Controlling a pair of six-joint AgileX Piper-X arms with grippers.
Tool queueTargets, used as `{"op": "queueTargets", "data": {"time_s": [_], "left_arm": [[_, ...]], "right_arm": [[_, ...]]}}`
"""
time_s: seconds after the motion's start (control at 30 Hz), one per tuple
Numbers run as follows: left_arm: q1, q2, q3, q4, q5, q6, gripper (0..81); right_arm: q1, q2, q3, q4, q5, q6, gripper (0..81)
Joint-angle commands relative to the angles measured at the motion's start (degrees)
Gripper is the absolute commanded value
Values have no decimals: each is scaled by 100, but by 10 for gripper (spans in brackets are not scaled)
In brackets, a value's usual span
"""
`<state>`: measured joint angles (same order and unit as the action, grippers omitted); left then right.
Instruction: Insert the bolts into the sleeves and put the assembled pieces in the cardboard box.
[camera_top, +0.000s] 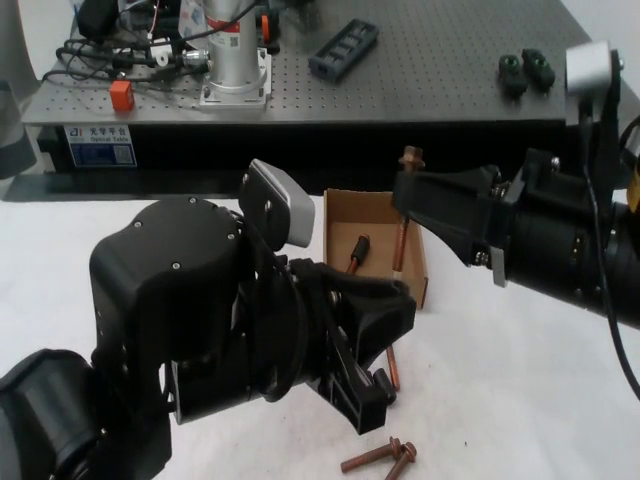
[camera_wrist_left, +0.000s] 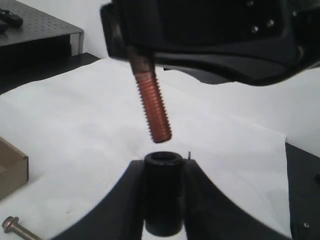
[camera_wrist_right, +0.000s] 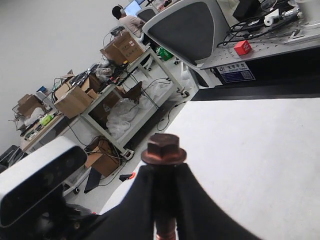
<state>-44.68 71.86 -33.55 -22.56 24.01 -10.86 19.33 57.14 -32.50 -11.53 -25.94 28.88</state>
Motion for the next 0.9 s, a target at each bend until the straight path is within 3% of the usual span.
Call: {"op": "queueTargets", "data": {"time_s": [0.0, 0.4, 0.73, 0.8, 0.87], "left_arm": [[-1, -65, -7, -201, -117, -110, 7], [-1, -79, -7, -468, -91, -291, 7], [-1, -79, -7, -583, -283, -369, 7], [-1, -79, -7, -707, -283, -369, 7], [-1, -79, -7, -757, -385, -369, 7]], "right_arm": [[15, -41, -21, -61, 26, -61, 22], [15, -41, -21, 160, 26, -190, 22], [15, -41, -21, 358, -470, -594, 11], [15, -41, -21, 386, -510, -636, 109], [15, -41, -21, 372, -597, -703, 287]]}}
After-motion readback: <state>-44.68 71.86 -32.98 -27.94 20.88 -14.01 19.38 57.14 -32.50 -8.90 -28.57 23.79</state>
